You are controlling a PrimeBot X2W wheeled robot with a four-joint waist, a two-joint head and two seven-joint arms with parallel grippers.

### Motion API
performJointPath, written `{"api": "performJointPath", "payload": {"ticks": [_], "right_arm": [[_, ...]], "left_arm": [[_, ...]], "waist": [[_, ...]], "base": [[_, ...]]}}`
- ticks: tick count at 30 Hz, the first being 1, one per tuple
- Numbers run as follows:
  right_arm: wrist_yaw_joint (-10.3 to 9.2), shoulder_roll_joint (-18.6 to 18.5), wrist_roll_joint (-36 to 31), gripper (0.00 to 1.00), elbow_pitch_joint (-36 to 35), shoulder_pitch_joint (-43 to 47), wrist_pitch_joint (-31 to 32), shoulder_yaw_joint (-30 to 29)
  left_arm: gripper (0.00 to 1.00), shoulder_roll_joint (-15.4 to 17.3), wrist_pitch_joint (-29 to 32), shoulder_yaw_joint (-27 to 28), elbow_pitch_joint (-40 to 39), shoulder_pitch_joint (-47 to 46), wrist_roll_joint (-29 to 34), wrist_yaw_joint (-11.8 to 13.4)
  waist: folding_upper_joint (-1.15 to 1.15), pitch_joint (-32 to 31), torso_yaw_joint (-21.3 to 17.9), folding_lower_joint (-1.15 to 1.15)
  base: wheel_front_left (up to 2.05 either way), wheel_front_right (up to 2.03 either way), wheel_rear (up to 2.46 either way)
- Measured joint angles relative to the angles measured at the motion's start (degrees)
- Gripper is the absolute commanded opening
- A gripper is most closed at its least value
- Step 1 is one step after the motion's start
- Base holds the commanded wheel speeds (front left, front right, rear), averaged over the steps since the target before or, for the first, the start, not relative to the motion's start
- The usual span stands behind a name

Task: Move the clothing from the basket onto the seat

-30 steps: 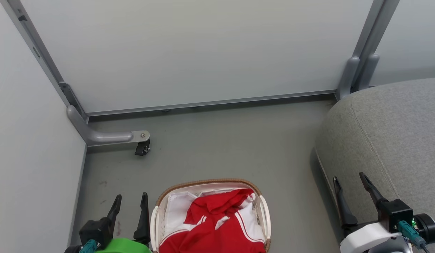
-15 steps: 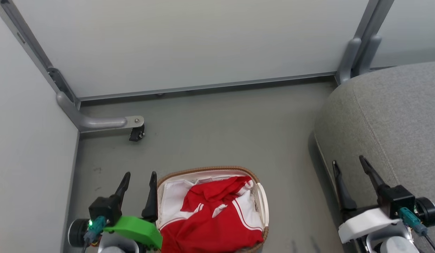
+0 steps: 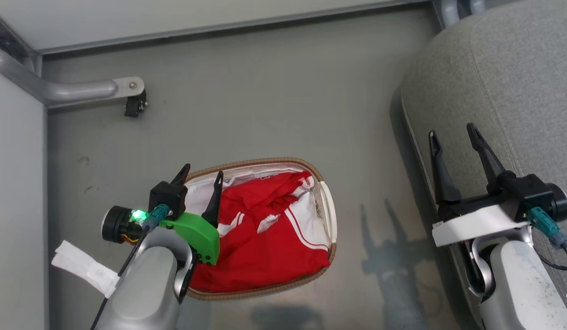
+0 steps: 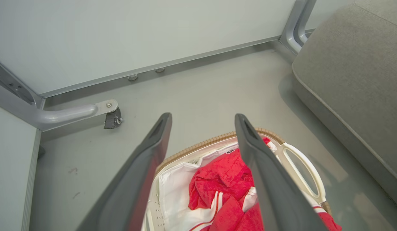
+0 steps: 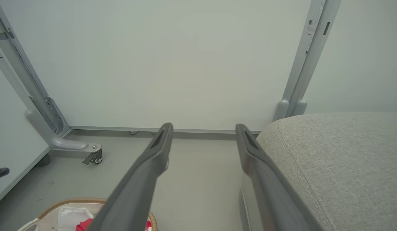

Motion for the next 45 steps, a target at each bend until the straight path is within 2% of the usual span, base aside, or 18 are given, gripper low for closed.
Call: {"api": "performJointPath", "payload": {"ticks": [6,11,16,26,37,39,40,42,45], "right_arm": [[0.0,0.0,2.0,1.0,-0.6,-3.3,0.0,0.0],[0.0,0.0,3.8,1.0,-0.9,-4.7,0.0,0.8],[0.0,0.0,5.7,1.0,-1.4,-6.1,0.0,2.0],[0.0,0.0,8.3,1.0,-2.3,-8.5,0.0,3.6],[0.0,0.0,9.9,1.0,-2.2,-8.7,0.0,5.2],[0.0,0.0,10.1,1.0,-2.0,-8.7,0.0,5.5],[0.0,0.0,10.2,1.0,-2.0,-8.7,0.0,5.7],[0.0,0.0,10.3,1.0,-2.0,-8.7,0.0,6.1],[0.0,0.0,10.4,1.0,-2.0,-8.7,0.0,6.3]], "left_arm": [[1.0,0.7,0.3,-6.5,9.7,-6.5,-1.5,0.0],[1.0,1.8,3.3,-11.5,17.0,-11.8,-2.1,-0.1],[1.0,3.3,5.3,-15.4,21.2,-16.1,-2.2,-0.2],[1.0,7.0,5.5,-17.9,27.0,-23.5,-0.3,0.4],[0.98,7.9,6.6,-19.0,29.6,-26.8,0.1,1.3],[0.46,7.9,7.6,-19.0,29.9,-26.8,-0.1,1.3],[0.27,7.9,8.2,-19.1,30.0,-26.8,-0.1,1.3],[0.0,8.2,9.2,-19.4,30.2,-26.7,-0.2,1.3],[0.0,8.6,9.9,-19.5,30.4,-26.7,-0.4,1.6]], "waist": [[0.0,7.3,-2.3,0.0],[0.0,12.8,-4.6,0.0],[0.0,17.2,-7.0,0.0],[0.0,24.9,-11.6,0.0],[0.0,29.5,-14.9,0.0],[0.0,29.6,-15.2,0.0],[0.0,29.5,-15.3,0.0],[0.0,29.5,-15.6,0.0],[0.0,29.6,-15.9,0.0]], "base": [[0.0,0.0,0.0],[0.0,0.0,0.0],[0.0,0.0,0.0],[0.0,0.0,0.0],[0.0,0.0,0.0],[0.0,0.0,0.0],[0.0,0.0,0.0],[0.0,0.0,0.0],[0.0,0.0,0.0]]}}
